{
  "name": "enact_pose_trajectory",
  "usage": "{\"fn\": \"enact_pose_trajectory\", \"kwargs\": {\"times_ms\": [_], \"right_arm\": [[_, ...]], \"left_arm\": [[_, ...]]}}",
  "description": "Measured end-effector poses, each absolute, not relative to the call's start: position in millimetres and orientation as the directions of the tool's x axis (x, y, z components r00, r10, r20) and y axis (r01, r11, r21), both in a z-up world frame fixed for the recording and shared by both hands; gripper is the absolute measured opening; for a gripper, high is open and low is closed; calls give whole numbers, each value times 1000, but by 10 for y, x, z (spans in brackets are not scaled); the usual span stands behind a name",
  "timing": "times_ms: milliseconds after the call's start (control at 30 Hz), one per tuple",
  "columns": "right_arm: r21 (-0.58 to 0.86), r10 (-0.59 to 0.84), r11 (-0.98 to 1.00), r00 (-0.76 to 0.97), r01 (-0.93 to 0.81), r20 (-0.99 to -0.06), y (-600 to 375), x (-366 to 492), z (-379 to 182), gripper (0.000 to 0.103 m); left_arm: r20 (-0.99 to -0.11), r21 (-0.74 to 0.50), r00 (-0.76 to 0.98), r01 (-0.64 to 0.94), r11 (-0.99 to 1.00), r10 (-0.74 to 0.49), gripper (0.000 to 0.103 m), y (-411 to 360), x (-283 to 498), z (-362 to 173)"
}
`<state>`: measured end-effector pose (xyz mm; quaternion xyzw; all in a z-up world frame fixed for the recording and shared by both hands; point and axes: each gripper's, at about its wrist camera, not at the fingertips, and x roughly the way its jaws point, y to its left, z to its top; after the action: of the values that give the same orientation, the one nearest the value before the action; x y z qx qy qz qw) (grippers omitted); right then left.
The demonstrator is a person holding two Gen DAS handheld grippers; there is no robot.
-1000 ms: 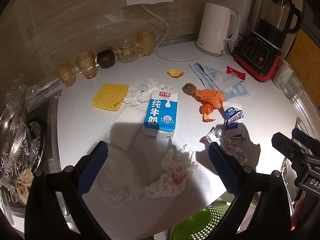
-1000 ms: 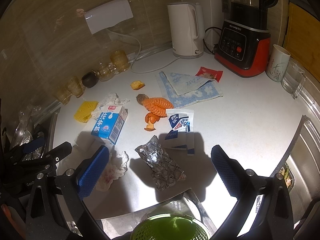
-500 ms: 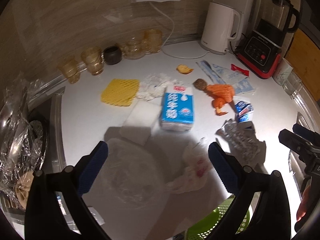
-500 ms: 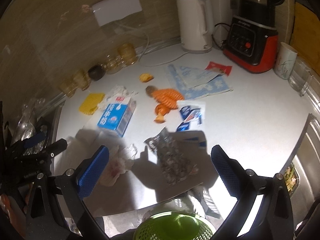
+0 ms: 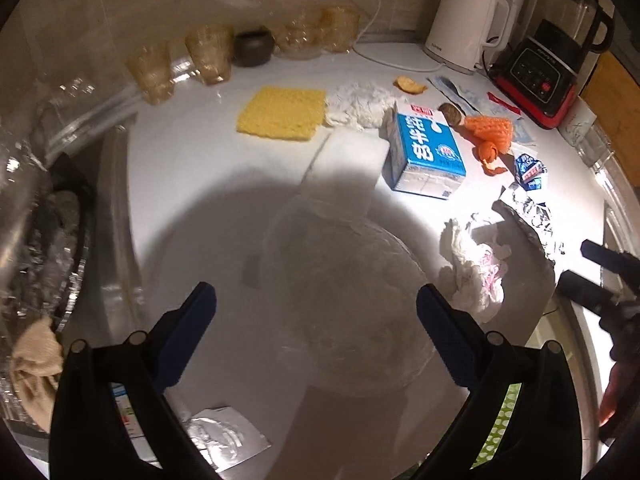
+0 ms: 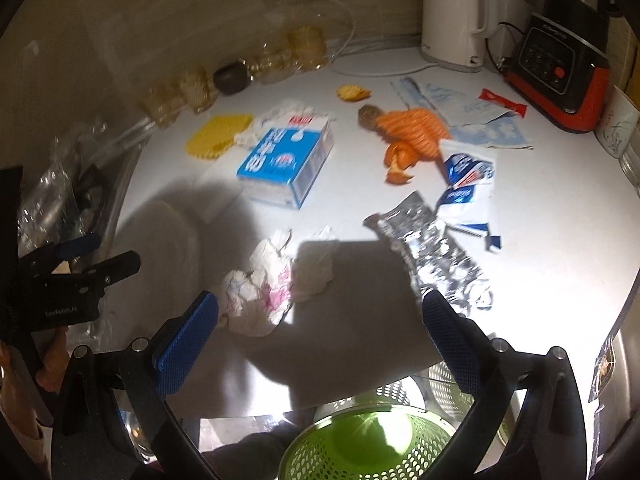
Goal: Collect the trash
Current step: 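Grasp the clear plastic bag with the left tool while the right tool grasps the tissue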
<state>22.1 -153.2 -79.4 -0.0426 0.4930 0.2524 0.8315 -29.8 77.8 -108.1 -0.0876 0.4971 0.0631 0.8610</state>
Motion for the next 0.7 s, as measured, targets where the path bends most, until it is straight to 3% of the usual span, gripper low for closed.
{"fn": "enact_pose_trajectory", "kwargs": {"times_ms": [233, 500, 700], "right_arm": [[151, 348, 874, 379, -461, -857, -1379, 181, -866, 101], [146, 358, 849, 349, -508, -866, -1167, 189, -962, 101], [133, 332, 848, 318, -514, -888, -941, 317, -1214, 101]], "left_arm": [[-893, -106, 450, -172, 979, -18, 94, 641, -49, -1393], [-910, -111, 413, -174, 979, -30, 22, 778, -48, -1512], [-895, -58, 447, -150, 987, 15, 13, 797, -128, -1448]]}}
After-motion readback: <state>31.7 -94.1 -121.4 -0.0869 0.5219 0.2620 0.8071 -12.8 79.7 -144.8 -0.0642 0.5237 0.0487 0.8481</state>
